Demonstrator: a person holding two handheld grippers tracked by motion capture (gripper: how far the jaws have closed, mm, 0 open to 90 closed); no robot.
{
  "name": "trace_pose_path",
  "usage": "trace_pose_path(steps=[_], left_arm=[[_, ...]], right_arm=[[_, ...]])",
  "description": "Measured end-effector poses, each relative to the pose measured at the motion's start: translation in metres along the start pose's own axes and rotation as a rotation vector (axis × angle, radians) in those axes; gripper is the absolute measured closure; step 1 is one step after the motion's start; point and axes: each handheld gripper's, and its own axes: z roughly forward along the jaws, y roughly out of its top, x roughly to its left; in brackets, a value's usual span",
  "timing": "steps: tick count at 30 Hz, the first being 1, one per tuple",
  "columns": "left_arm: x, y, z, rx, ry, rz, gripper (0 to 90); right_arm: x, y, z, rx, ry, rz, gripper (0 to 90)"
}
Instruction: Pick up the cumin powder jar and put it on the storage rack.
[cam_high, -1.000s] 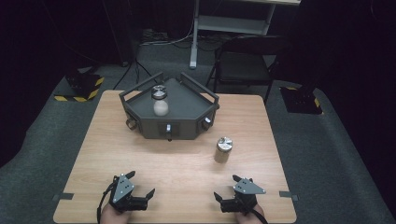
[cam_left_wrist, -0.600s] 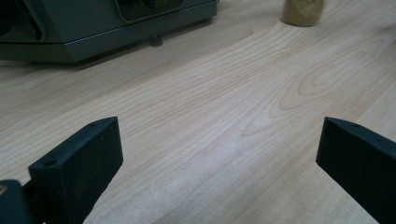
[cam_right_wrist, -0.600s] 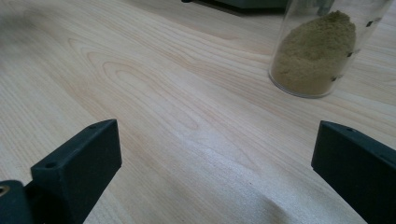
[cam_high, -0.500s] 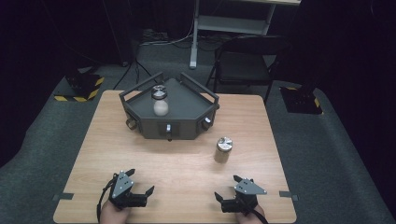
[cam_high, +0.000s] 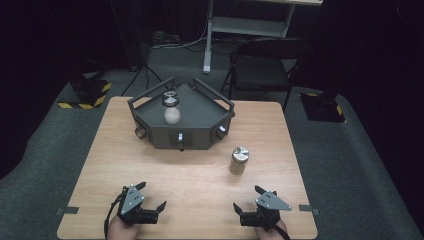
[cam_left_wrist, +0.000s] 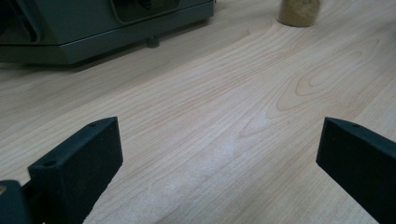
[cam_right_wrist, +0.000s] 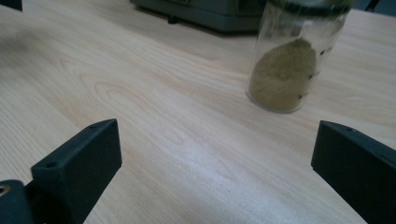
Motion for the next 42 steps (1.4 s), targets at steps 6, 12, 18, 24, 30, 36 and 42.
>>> trace_pose_path(steps=[6, 12, 18, 24, 30, 36, 42], left_arm=[[-0.001, 0.0, 0.0, 0.002, -0.007, 0.016, 0.6], [0.0, 0.0, 0.0, 0.001, -0.014, 0.009, 0.6], [0.004, -0.002, -0.001, -0.01, -0.023, -0.009, 0.6], [0.004, -0.004, -0.002, -0.022, -0.024, -0.018, 0.5], [0.006, -0.004, -0.002, -0.019, -0.034, -0.027, 0.5], [0.006, -0.005, -0.002, -0.022, -0.037, -0.031, 0.5], [0.008, -0.005, -0.003, -0.025, -0.039, -0.04, 0.5]], right_arm=[[-0.001, 0.014, -0.007, -0.014, -0.007, -0.027, 1.0], [0.0, 0.026, -0.008, -0.025, -0.018, -0.04, 1.0], [0.0, 0.035, -0.006, -0.034, -0.038, -0.027, 1.0], [0.001, 0.043, -0.004, -0.041, -0.056, -0.027, 1.0], [0.001, 0.051, 0.003, -0.041, -0.061, -0.032, 1.0], [-0.002, 0.054, 0.008, -0.044, -0.061, -0.023, 0.9], [-0.008, 0.057, 0.014, -0.045, -0.067, -0.008, 1.0]])
